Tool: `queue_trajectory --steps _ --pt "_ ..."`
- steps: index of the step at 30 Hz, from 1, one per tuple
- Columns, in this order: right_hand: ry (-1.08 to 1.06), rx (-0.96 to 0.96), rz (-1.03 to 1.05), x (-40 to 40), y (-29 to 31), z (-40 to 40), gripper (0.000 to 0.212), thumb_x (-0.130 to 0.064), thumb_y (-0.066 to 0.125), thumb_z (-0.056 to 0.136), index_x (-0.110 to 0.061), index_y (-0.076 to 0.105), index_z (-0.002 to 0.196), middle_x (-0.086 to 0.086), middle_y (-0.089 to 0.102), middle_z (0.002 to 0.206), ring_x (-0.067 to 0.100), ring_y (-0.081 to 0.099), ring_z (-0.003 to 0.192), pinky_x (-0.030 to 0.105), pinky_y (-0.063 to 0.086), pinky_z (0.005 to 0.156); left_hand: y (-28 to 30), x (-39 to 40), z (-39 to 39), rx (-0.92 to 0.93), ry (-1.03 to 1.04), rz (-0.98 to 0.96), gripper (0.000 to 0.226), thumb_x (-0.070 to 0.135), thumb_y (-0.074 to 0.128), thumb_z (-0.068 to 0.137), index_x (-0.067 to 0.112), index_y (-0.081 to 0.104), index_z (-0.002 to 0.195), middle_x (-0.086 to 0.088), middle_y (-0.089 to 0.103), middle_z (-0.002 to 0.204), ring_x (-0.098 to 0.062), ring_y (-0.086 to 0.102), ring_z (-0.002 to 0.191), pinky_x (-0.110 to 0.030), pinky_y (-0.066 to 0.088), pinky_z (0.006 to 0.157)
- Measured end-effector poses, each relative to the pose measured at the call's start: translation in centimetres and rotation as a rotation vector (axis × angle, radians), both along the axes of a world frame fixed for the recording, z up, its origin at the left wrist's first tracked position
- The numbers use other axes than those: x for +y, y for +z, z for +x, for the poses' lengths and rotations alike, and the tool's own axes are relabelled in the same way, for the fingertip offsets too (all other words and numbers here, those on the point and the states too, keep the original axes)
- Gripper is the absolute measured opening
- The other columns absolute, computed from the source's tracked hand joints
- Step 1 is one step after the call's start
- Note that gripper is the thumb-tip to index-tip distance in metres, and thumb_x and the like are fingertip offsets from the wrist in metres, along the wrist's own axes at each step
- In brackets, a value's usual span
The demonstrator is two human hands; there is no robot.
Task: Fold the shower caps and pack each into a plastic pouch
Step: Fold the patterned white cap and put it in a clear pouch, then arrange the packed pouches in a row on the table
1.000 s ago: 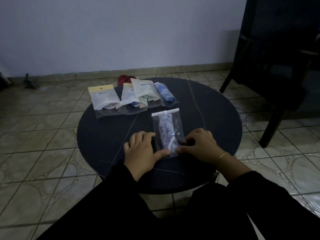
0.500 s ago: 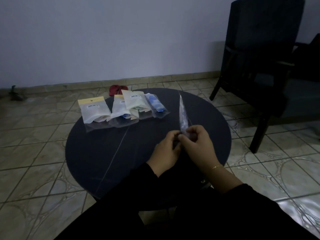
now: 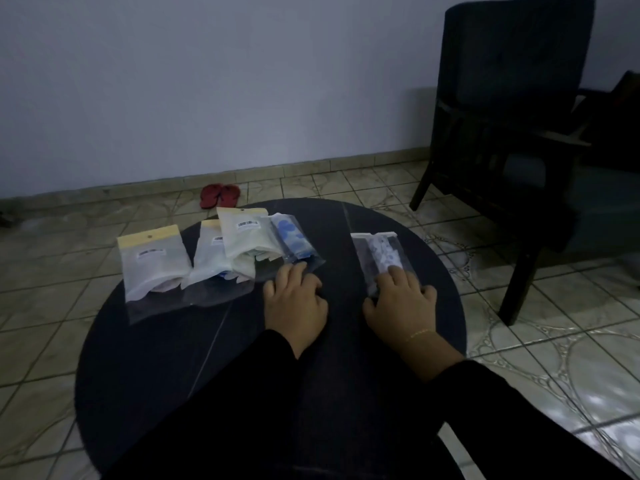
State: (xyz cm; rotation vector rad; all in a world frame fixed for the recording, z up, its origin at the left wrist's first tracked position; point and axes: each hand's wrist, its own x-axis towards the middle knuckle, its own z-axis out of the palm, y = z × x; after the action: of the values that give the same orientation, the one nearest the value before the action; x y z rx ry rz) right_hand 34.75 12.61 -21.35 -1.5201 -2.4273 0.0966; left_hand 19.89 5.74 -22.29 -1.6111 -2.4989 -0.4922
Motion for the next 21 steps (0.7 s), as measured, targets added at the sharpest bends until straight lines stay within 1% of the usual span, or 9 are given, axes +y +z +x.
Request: queue_trajectory --steps 2,4,6,7,9,12,13,17,21 --pt "0.013 -0.070 -0.003 1.5 0.1 -0.5 0.046 -0.042 0.043 0.089 -0.021 0.044 0.130 0.001 0.034 0.142 0.020 0.031 0.131 0.049 0.024 0.106 -0.2 0.6 -1.0 0.090 0.006 -0.033 0.035 0.036 0.045 0.083 0.028 0.053 0.117 0.004 0.030 0.151 -0.019 0.016 0.140 -0.037 0.010 0.097" --pt "0.036 -0.112 -0.002 2.3 0.0 -1.0 0.053 -0.040 0.041 0.091 -0.022 0.034 0.140 0.005 0.019 0.153 0.023 0.016 0.141 0.055 0.012 0.111 -0.4 0.7 -1.4 0.130 0.002 -0.065 0.043 0.041 0.039 0.081 0.027 0.051 0.120 0.005 0.037 0.146 -0.020 0.016 0.140 -0.039 0.010 0.097" --pt "0.069 -0.127 0.016 2.1 0.2 -1.4 0.057 -0.032 0.038 0.093 -0.022 0.021 0.146 0.009 0.004 0.157 0.026 -0.001 0.145 0.057 0.003 0.112 -0.5 0.6 -1.5 0.098 0.004 -0.053 0.043 0.042 0.037 0.083 0.027 0.050 0.121 0.008 0.046 0.137 -0.020 0.017 0.140 -0.038 0.009 0.098" --pt "0.099 -0.137 0.037 1.7 0.2 -1.6 0.058 -0.027 0.037 0.094 -0.022 0.017 0.148 0.010 0.000 0.158 0.027 -0.004 0.145 0.056 0.003 0.112 -0.5 0.5 -1.4 0.074 0.004 -0.037 0.040 0.041 0.040 0.085 0.027 0.050 0.121 0.008 0.049 0.134 -0.020 0.018 0.139 -0.038 0.010 0.098" --pt "0.179 -0.119 0.064 0.2 0.1 -1.9 0.059 -0.021 0.039 0.094 -0.020 0.019 0.149 0.012 0.005 0.158 0.030 0.004 0.144 0.054 0.013 0.109 -0.4 -0.2 -1.2 0.048 -0.001 -0.006 0.038 0.038 0.046 0.086 0.026 0.052 0.122 0.007 0.053 0.131 -0.019 0.022 0.138 -0.038 0.011 0.100" --pt "0.223 0.001 0.076 -2.0 -0.7 -2.1 0.054 -0.015 0.052 0.086 -0.019 0.042 0.139 0.011 0.040 0.145 0.033 0.039 0.129 0.049 0.032 0.093 -0.3 -1.9 -0.7 0.057 -0.028 0.044 0.033 0.035 0.048 0.084 0.025 0.056 0.115 0.006 0.059 0.121 -0.017 0.032 0.131 -0.036 0.013 0.096" --pt "0.220 0.030 0.083 -2.6 -1.0 -2.0 0.053 -0.016 0.053 0.085 -0.020 0.045 0.137 0.009 0.047 0.139 0.031 0.045 0.122 0.047 0.035 0.089 -0.4 -2.7 -0.6 0.055 -0.041 0.063 0.031 0.034 0.049 0.082 0.025 0.057 0.111 0.006 0.060 0.116 -0.017 0.036 0.128 -0.035 0.014 0.095" --pt "0.275 0.065 -0.062 -4.3 -1.1 -1.6 0.058 -0.028 0.043 0.093 -0.029 0.021 0.146 -0.004 0.041 0.140 0.019 0.039 0.125 0.037 0.030 0.097 -1.0 -5.6 -0.1 0.035 -0.112 0.108 0.021 0.031 0.055 0.077 0.027 0.059 0.097 0.011 0.061 0.099 -0.012 0.046 0.115 -0.030 0.016 0.087" --pt "0.317 0.124 -0.118 -5.4 -1.0 -0.7 0.056 -0.033 0.046 0.093 -0.034 0.025 0.144 -0.008 0.042 0.140 0.015 0.038 0.126 0.035 0.029 0.100 -1.1 -8.3 0.5 -0.046 -0.271 0.167 0.018 0.029 0.050 0.073 0.027 0.059 0.089 0.016 0.057 0.085 -0.004 0.050 0.090 -0.026 0.023 0.084"
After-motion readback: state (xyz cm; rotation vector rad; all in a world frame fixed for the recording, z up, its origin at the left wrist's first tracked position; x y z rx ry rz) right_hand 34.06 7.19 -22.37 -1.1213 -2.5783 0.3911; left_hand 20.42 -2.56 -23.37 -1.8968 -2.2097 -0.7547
